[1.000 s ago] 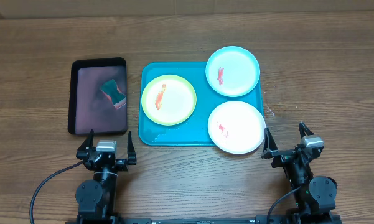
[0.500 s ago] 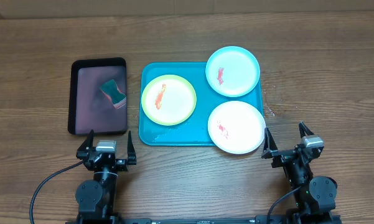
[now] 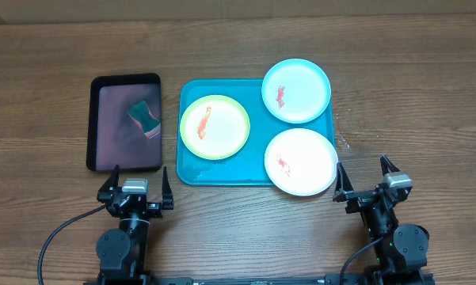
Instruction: Clean dirty plates on tray and stack at the side
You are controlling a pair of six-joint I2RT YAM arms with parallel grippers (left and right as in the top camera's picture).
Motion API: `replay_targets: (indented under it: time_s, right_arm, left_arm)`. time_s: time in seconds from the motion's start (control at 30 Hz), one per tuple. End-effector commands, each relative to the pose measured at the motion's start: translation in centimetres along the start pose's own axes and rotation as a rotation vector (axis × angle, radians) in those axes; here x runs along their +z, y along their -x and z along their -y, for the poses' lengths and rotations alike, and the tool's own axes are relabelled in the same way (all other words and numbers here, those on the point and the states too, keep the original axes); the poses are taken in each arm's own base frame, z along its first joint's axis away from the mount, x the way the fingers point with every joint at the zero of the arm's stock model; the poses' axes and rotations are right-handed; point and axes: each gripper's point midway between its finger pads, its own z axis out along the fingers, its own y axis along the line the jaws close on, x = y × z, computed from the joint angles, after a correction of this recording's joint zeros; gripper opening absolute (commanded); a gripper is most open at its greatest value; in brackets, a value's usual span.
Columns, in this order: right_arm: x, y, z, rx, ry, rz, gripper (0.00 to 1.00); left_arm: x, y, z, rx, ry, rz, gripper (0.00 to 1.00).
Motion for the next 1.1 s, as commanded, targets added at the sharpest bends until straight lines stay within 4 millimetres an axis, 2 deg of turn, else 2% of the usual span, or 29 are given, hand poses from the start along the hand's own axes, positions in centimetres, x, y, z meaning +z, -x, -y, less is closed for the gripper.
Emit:
replay_targets:
  time_s: [0.0,0.13,0.23,0.3,0.4,0.5,0.6,0.8,0.93,1.07]
  right_arm:
    - [0.0,-0.1,0.0,-0.008,0.000,0.008,1.00]
    - [0.0,-0.1,0.0,-0.008,0.000,0.008,1.00]
    - [0.0,0.0,0.0,-0.008,0.000,0.009,1.00]
    - [0.0,0.0,0.0,-0.008,0.000,0.011,1.00]
    - [0.0,0.0,-0.3,-0.003,0.021,0.010,1.00]
    - [0.0,0.2,-1.1,-0.002,0.066,0.017,1.00]
    - [-0.1,0.6,-1.6,-0.003,0.093,0.032,1.00]
    - [-0.5,2.4,-2.3,-0.004,0.126,0.070,1.00]
    - [-1.0,4.6,-2.6,-0.008,0.136,0.110,1.00]
    - [-1.5,6.3,-2.8,-0.008,0.136,0.111,1.00]
  left_arm:
    - [0.0,0.1,0.1,-0.017,-0.008,0.011,1.00]
    - [0.0,0.1,0.3,-0.019,-0.018,0.012,1.00]
    - [-0.1,0.5,1.5,-0.119,-0.090,0.025,1.00]
    - [-0.3,1.2,2.9,-0.188,-0.178,0.044,1.00]
    - [-1.4,2.1,6.3,-0.280,-0.391,0.048,1.00]
    - [-2.2,3.1,7.5,-0.319,-0.479,0.049,1.00]
    - [-2.9,5.9,7.3,-0.315,-0.478,0.107,1.00]
    - [-5.0,13.1,5.1,-0.201,-0.356,0.202,1.00]
    - [-5.5,16.2,5.5,-0.196,-0.387,0.160,1.00]
    - [-4.4,18.7,6.5,-0.193,-0.417,0.102,1.00]
